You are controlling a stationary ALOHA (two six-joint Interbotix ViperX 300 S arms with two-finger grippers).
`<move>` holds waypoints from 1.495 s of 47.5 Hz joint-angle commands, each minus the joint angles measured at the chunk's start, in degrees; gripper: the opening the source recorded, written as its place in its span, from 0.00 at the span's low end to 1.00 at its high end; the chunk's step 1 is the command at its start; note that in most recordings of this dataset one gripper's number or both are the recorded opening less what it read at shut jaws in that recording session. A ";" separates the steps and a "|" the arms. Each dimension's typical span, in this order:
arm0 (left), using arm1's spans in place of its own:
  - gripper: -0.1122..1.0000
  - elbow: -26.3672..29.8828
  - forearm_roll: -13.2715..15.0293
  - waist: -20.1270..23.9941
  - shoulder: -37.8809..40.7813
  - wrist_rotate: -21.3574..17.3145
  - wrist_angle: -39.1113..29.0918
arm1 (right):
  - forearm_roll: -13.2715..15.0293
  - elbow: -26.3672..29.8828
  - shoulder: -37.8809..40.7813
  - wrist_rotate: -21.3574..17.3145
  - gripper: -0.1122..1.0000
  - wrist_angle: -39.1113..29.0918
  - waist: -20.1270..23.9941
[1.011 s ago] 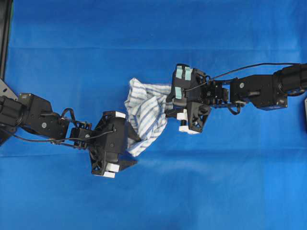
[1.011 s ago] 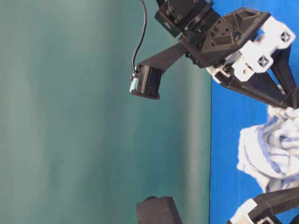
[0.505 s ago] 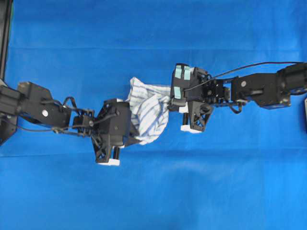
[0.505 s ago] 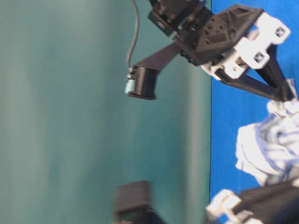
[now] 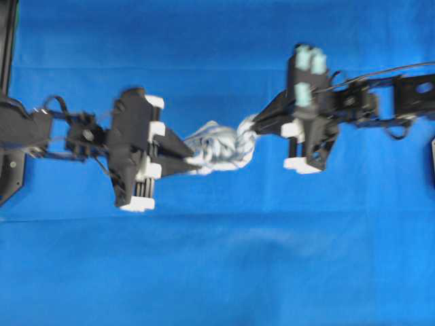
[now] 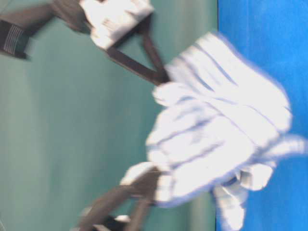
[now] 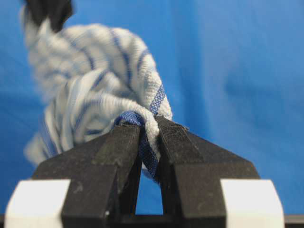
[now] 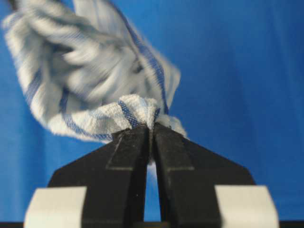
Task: Lift the towel with both arms.
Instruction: 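Lift the towel with both grippers and pull it apart upward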
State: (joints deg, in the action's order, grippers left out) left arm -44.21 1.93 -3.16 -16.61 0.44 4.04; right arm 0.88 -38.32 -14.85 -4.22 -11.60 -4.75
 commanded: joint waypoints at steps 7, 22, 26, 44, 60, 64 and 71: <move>0.15 5.80 -0.26 2.90 -7.12 -0.88 -5.01 | 0.97 2.81 -12.04 0.09 0.15 -6.06 -0.18; 0.15 17.05 -0.44 6.59 -11.51 -4.22 -15.03 | 3.96 9.76 -22.15 0.09 0.15 -12.22 -0.09; 0.15 20.39 -0.35 7.12 -11.87 -5.10 -17.31 | 4.57 12.57 -23.12 0.09 0.15 -14.06 -0.09; 0.15 30.67 -0.44 7.38 -11.51 -7.65 -23.20 | 6.24 20.74 -23.03 0.18 0.15 -18.19 -0.09; 0.15 30.50 -0.44 7.29 -11.07 -7.65 -24.08 | 6.33 20.83 -20.74 1.14 0.15 -19.69 -0.18; 0.15 30.41 -0.44 7.38 -10.99 -7.73 -24.61 | 6.33 20.92 -20.39 1.85 0.15 -19.51 0.09; 0.18 30.67 -0.44 7.12 -10.90 -7.21 -25.58 | 6.33 20.92 -20.30 2.20 0.15 -19.51 0.09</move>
State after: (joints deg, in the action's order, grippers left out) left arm -15.12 1.58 4.04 -27.25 -7.21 -21.53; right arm 7.03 -18.90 -34.98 -2.02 -31.46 -4.75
